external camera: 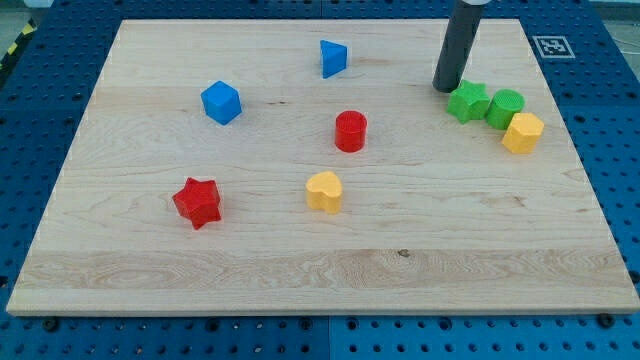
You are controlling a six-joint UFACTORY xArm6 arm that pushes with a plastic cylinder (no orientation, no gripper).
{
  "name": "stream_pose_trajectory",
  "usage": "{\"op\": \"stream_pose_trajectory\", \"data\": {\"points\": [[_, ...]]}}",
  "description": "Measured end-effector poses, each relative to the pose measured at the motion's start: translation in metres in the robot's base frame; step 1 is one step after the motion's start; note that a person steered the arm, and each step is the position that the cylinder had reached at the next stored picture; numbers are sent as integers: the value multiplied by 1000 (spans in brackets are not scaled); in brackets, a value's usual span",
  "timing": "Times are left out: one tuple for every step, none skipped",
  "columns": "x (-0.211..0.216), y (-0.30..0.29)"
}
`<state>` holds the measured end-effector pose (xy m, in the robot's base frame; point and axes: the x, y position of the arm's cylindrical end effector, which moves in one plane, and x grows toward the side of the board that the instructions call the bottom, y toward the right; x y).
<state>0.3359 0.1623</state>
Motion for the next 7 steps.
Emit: {"op": "stream_pose_trajectory", "data": {"points": [[8,11],[8,11],[20,11],[20,11],[21,-11],[21,-32],[23,-35]]}}
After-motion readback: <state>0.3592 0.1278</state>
